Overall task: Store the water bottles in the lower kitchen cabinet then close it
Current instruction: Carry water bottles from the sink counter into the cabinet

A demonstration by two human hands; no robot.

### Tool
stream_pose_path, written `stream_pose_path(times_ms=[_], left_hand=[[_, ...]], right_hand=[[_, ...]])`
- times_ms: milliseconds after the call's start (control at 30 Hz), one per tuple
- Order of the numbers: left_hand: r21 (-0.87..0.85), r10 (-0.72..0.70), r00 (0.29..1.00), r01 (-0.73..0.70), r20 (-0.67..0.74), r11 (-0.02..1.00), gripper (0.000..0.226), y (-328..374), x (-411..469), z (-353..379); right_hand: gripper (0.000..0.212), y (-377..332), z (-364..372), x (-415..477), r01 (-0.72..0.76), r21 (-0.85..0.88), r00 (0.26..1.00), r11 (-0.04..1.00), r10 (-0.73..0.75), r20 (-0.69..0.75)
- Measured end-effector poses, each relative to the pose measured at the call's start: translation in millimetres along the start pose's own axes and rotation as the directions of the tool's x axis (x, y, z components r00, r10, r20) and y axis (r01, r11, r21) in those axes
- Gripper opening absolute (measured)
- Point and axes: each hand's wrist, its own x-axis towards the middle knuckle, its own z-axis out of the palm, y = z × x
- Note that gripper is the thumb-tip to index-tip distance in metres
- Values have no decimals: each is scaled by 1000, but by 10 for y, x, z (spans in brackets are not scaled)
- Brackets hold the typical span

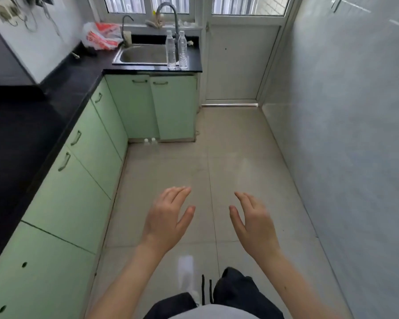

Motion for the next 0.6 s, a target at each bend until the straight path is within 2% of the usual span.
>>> stream_pose_path(times_ms=[200, 333, 600], left_hand=[[5, -63, 996, 63, 55, 998, 51, -481, 893, 402], [16, -132, 989, 132, 59, 991, 53, -827, 1745, 696], [28, -212, 969, 217, -125, 976, 50, -1357, 4032, 602]], right_hand=[[51, 382, 462, 1040, -8, 12, 996, 1000, 7, 90], [50, 675, 800, 2112, 12, 17, 994, 1000, -13, 110], [52, 793, 1027, 4682, 169, 75, 975, 983, -178, 137]])
